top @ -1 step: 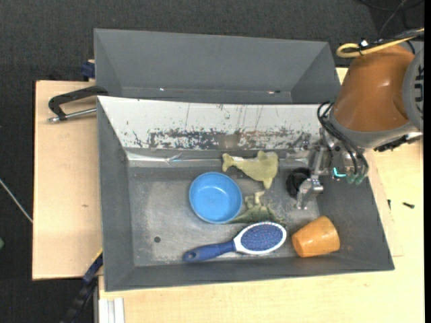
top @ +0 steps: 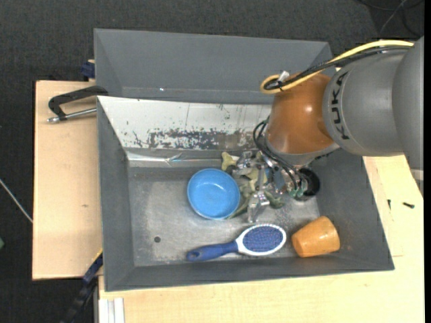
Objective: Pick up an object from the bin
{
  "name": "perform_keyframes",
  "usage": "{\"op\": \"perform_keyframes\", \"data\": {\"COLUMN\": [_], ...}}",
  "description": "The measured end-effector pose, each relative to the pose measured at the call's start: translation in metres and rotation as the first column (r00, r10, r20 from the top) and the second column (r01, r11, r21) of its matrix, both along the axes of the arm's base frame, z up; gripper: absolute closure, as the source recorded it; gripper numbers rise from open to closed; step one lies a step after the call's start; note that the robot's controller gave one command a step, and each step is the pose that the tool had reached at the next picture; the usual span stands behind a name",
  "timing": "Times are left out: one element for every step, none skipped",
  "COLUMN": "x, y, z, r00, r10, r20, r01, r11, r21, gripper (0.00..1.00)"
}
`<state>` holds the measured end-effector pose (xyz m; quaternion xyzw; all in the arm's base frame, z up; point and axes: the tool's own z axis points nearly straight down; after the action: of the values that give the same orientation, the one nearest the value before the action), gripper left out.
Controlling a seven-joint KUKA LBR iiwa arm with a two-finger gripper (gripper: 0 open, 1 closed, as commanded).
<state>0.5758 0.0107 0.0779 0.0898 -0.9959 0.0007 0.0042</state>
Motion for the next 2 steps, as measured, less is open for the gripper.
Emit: {"op": "perform_keyframes", "data": {"x": [-0.036, -0.067], "y": [0.073, 0.093], "z": [-0.003, 0.001], "r00": [0.996, 0.993], "r10": [0.087, 0.106], "r20": [0.023, 0.053], "r01": [-0.087, -0.106], "r11": [0.996, 0.994], "r21": [0.005, -0.009], "gripper": [0.0, 0.0]}}
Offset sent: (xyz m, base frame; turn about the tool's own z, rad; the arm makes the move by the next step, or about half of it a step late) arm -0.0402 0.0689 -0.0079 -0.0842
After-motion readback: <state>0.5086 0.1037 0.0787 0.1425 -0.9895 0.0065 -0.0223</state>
